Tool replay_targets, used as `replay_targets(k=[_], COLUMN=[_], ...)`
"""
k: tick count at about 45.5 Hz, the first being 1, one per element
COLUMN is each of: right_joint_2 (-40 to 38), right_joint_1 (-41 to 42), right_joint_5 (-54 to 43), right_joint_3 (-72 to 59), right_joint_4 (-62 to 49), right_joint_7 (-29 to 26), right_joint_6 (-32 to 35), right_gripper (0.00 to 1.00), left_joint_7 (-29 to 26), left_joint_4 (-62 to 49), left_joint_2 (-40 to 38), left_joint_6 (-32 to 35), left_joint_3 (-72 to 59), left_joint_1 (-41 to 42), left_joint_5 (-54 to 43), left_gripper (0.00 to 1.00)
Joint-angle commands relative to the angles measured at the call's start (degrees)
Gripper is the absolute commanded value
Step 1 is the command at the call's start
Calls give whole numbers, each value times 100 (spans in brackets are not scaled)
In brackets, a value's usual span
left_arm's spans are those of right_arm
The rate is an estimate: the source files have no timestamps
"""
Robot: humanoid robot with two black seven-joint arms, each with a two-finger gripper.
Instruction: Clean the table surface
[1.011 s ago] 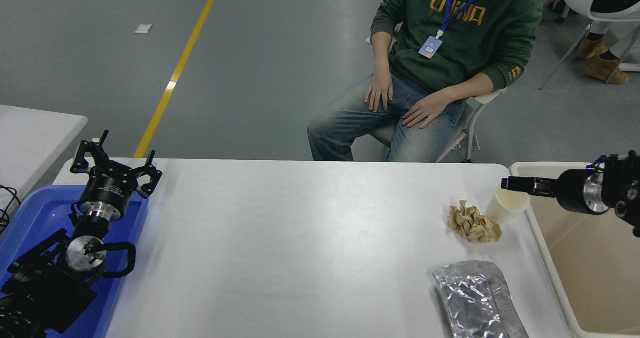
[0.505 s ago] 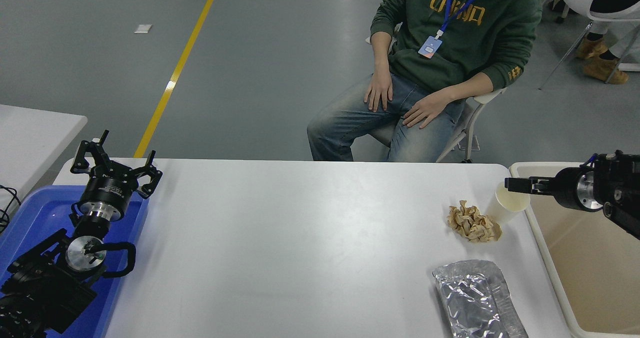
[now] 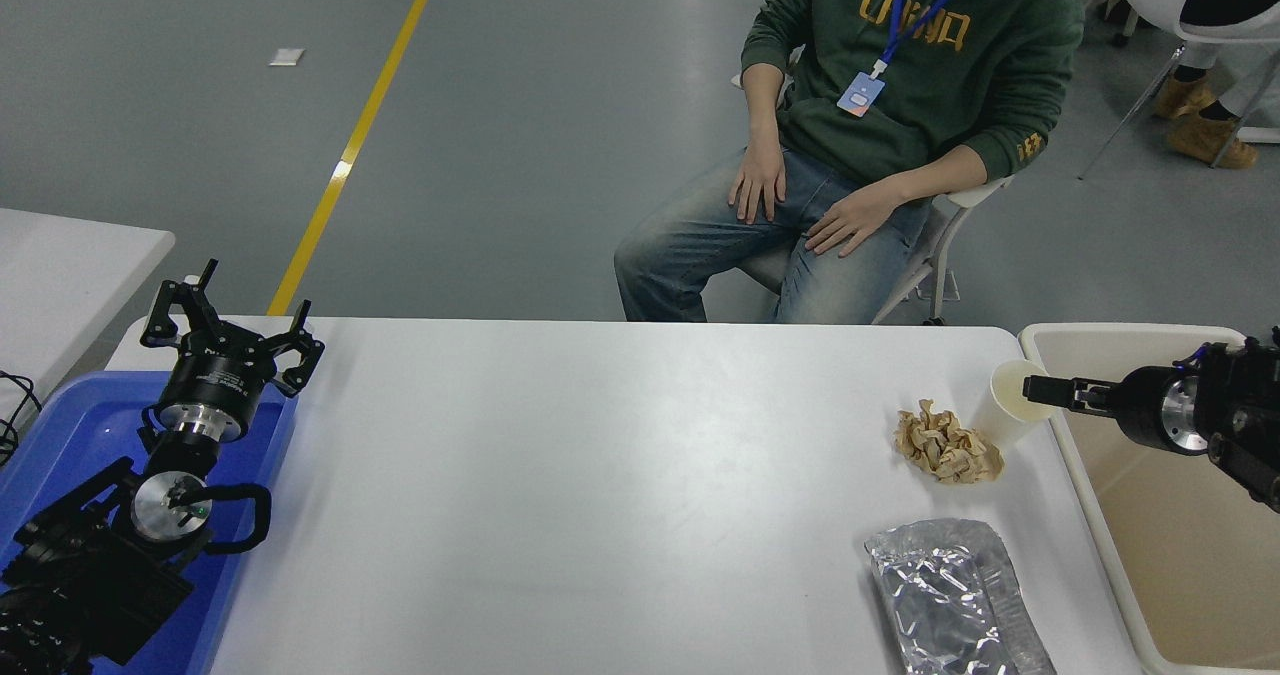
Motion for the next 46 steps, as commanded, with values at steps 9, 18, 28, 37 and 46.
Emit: replay_targets(k=[9, 18, 28, 37, 46], right_joint_2=[62, 62, 62, 71, 71], right_joint_1=[-123, -123, -105, -105, -17], right_joint_5=[255, 255, 255, 220, 255], right_joint_3=[-14, -40, -40, -198, -286], right_joint_4=[-171, -118, -109, -118, -118], right_joint_7=[15, 32, 76, 217, 322], right_joint_6=[24, 50, 50, 59, 68], right_gripper=[65, 45, 40, 0, 0], left_joint_7=[0, 0, 0, 0, 0], left_joint_4=[-6, -6, -6, 3, -6], left_joint_2=[0, 0, 0, 0, 0], left_joint_6=[0, 0, 0, 0, 0], left_joint_3=[0, 0, 0, 0, 0], left_joint_1=[0, 0, 0, 0, 0], left_joint_5=[4, 4, -5, -5, -5], left_gripper=[100, 100, 100, 100, 100])
